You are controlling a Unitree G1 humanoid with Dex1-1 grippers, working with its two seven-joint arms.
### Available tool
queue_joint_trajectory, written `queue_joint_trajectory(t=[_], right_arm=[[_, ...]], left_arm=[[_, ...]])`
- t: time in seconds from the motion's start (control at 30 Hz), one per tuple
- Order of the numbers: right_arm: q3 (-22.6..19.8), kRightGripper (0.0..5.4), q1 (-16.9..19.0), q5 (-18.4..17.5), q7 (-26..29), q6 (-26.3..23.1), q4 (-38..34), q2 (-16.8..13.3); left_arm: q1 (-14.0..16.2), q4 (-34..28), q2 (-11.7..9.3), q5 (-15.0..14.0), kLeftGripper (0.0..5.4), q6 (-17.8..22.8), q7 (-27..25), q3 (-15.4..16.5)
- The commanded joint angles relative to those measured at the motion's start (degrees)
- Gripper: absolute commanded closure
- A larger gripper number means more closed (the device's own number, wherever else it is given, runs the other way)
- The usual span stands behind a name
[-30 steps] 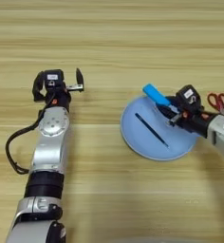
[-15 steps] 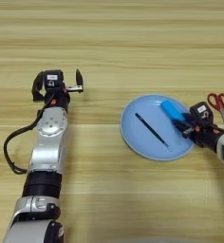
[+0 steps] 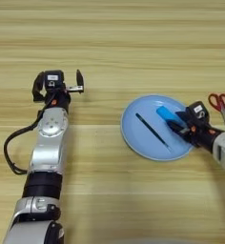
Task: Move the objects on the table
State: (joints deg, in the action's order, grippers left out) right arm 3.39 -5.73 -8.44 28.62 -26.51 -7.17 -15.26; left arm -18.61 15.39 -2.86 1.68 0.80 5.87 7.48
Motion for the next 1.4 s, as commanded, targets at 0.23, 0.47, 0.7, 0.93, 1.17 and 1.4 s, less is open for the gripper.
queue_joint_trajectory(t=[0.23, 0.47, 0.7, 0.93, 1.17, 1.4], right_arm=[[-2.8, 1.97, -1.6, -2.3, -3.2, 11.8, 1.2, 4.1], [-3.5, 1.27, -4.5, -1.2, -5.5, 20.1, 7.1, 5.5], [-4.4, 0.53, -7.4, -1.0, -7.8, 23.9, 11.7, 6.2], [-6.8, 0.02, -9.6, -1.3, -11.0, 26.2, 16.0, 6.4], [-7.3, 0.02, -10.1, -0.3, -13.0, 26.6, 18.8, 6.4], [-8.5, 0.02, -10.5, 0.0, -14.6, 27.2, 19.4, 6.1]], left_arm=[[-0.7, 1.9, -0.1, -0.9, 0.00, -1.2, -0.5, 0.1], [-1.3, 3.5, -0.7, -1.5, 0.00, -4.3, -1.0, 0.4], [-1.1, 4.1, -0.9, -1.8, 0.00, -6.9, -1.6, 0.0], [-1.6, 6.6, -1.9, -1.5, 0.00, -8.4, -2.6, -0.4], [-2.2, 8.4, -2.6, -0.5, 0.00, -9.3, -2.9, -1.4], [-2.1, 8.3, -2.9, -0.8, 0.00, -9.5, -3.0, -2.0]])
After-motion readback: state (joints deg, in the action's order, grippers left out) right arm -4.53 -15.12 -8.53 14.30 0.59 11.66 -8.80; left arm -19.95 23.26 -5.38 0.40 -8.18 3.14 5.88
